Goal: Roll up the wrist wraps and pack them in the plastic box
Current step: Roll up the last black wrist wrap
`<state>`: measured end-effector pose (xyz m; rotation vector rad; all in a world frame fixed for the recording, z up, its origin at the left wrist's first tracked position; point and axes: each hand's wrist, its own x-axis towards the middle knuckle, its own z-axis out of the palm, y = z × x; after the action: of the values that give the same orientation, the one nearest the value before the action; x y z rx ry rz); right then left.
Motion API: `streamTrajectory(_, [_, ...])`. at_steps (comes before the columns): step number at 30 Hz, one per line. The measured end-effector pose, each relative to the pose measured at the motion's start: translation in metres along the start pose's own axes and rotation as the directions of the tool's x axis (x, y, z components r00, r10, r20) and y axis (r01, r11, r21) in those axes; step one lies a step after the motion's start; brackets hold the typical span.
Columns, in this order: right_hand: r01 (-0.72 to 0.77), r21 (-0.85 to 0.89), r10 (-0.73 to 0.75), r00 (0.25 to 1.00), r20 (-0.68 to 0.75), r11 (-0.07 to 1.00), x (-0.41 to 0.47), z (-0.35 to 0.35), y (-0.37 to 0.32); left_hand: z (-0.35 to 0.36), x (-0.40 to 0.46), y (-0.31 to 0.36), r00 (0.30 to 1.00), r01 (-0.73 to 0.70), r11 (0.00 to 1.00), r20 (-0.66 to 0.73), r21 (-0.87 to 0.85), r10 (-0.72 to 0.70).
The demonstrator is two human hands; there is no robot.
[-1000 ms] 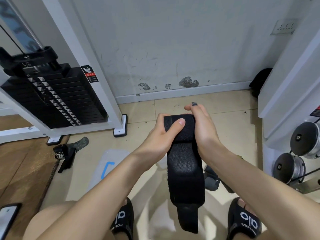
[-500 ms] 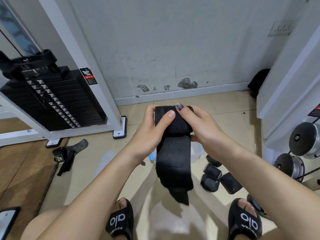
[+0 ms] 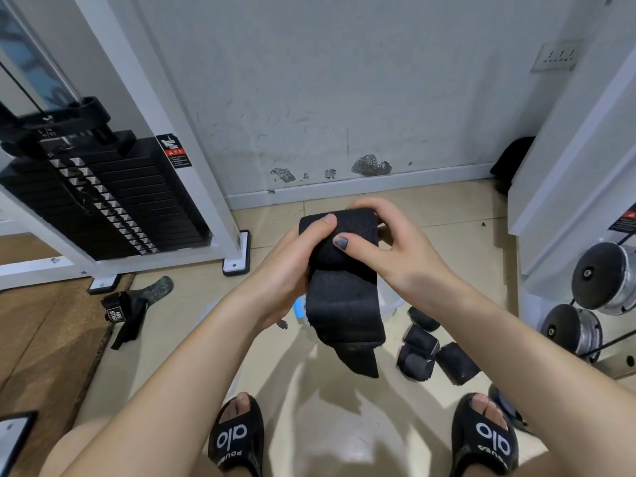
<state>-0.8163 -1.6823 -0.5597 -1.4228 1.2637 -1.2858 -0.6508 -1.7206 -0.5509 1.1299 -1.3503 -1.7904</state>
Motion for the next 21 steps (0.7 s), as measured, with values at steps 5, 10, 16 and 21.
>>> streamTrajectory(5, [-0.141,0.123,0.135,0.989,0.056,0.982,0.003,-0.006,-0.003,-0.007,-0.001,0.001,0.999,-0.041,0.998,-0.019,-0.044,0.040])
streamTrajectory(10, [-0.347,0.175,0.319,0.933,0.168,0.921,0.000,-0.009,-0.007,-0.013,-0.001,0.003,0.992,-0.122,0.992,0.027,-0.027,0.123])
streamTrajectory(16, [-0.265,0.238,0.249,0.964,0.096,0.934,0.000,-0.007,0.000,-0.006,-0.002,0.000,0.997,-0.068,0.998,0.043,0.011,0.067])
streamTrajectory(21, [-0.170,0.185,0.161,0.985,0.064,0.968,-0.001,-0.005,0.002,-0.007,-0.001,0.002,0.998,-0.054,0.996,-0.014,0.074,0.055])
